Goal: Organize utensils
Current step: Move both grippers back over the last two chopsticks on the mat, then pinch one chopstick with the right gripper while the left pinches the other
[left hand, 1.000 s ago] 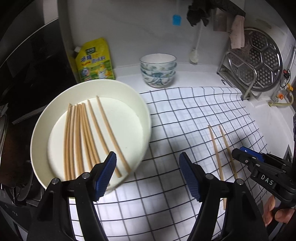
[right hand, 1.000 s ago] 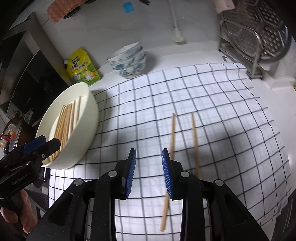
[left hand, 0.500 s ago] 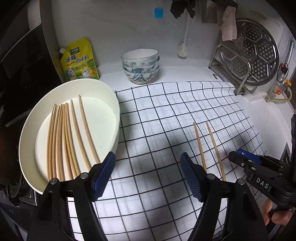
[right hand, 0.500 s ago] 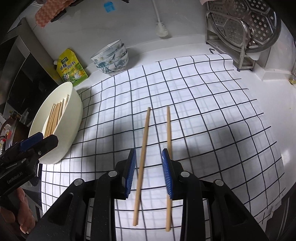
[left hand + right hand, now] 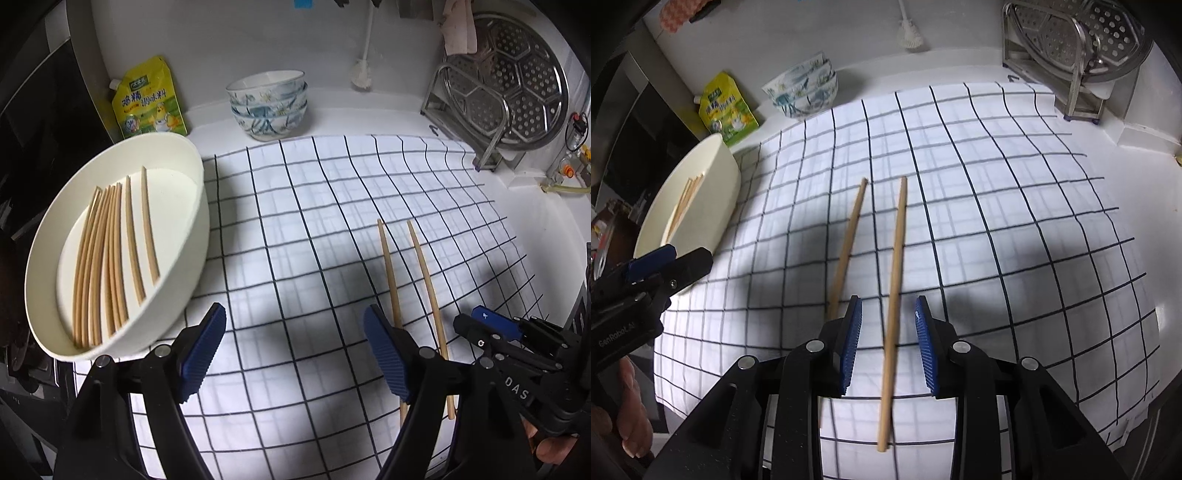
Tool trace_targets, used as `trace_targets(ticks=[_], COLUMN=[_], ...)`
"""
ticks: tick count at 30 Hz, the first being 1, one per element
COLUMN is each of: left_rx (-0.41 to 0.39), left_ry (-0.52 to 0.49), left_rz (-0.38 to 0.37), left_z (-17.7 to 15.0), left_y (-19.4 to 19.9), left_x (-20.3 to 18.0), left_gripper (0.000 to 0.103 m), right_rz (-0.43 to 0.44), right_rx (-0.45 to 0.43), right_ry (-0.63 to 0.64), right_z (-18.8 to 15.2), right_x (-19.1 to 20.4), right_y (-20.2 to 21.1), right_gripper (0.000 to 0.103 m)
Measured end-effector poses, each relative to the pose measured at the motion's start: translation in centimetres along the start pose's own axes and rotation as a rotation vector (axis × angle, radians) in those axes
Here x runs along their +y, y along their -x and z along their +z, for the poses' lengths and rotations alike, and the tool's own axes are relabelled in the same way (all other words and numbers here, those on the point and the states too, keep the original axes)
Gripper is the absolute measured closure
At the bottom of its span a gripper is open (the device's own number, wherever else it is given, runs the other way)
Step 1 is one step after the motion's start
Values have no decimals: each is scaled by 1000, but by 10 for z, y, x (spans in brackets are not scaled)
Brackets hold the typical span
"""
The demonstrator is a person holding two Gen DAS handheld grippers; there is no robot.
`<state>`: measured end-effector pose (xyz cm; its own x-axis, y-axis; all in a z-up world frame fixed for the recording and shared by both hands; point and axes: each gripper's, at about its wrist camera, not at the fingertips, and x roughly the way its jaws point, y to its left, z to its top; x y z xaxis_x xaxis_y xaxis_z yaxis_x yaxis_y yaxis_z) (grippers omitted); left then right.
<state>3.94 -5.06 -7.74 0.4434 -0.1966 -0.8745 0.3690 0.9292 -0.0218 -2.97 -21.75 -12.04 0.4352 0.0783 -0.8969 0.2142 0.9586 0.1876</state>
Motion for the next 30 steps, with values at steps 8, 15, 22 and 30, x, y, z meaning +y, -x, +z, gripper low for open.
trace_targets(ticks=[8, 15, 22, 30], left_rx=[24, 46, 61, 64], left_ry=[8, 23, 29, -1], left_rz=[16, 18, 20, 7], left_z=[-14, -24, -27, -25], left_y=[-9, -19, -28, -51], left_x=[-12, -18, -25, -51], left_gripper=[25, 25, 25, 25], right_rz=[-1, -51, -87, -93], right_rx=[25, 28, -3, -10], right_ry=[21, 90, 156, 100], right_z=[-10, -17, -20, -19], right_x=[-5, 3, 8, -21], right_y=[-16, -29, -29, -23], right_gripper=[74, 74, 94, 96])
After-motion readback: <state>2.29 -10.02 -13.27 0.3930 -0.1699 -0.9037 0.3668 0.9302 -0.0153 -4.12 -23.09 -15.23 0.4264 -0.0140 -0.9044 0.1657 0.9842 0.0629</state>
